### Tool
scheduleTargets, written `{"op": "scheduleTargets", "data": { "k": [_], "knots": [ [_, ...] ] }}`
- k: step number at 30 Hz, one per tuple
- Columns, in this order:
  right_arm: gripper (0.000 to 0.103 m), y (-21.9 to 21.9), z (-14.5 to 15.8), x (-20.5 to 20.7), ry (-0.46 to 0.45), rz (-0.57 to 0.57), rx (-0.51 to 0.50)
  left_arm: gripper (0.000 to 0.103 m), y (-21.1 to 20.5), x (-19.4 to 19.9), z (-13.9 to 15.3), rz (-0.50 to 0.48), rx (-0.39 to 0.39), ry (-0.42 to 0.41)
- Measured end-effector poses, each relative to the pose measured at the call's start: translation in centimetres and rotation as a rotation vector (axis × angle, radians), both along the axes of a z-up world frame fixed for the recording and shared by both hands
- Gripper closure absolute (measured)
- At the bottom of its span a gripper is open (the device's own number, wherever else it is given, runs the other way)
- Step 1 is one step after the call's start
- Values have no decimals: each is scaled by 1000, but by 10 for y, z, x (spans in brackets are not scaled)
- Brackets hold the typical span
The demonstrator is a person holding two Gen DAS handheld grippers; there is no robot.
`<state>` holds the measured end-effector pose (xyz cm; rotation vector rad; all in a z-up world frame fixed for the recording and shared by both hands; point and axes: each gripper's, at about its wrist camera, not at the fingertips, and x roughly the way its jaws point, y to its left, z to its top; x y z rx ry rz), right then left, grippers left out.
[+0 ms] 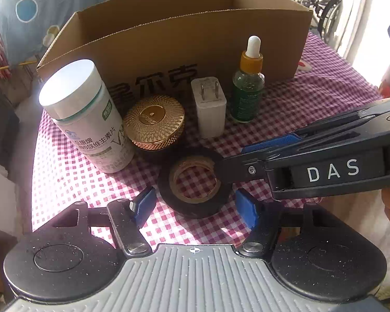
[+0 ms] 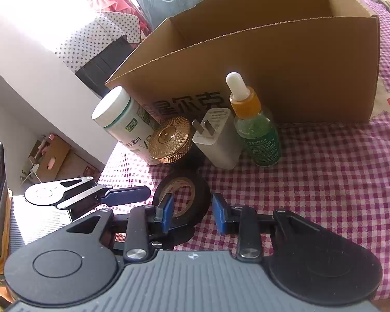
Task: Organize rigid objects
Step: 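Move the right gripper back and grasp the black tape roll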
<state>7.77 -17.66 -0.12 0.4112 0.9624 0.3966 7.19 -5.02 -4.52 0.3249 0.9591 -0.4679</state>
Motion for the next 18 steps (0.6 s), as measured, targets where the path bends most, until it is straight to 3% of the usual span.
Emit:
{"op": "scheduleTargets", "data": {
  "k": [8,18],
  "knots": [
    [78,8,-8,5,-1,20,-60,42,-11,-3,-2,-32,13,-15],
    [80,-26,-6,-18,2,-109,-91,42,-51,-19,-5,-179,15,-31]
  ]
}}
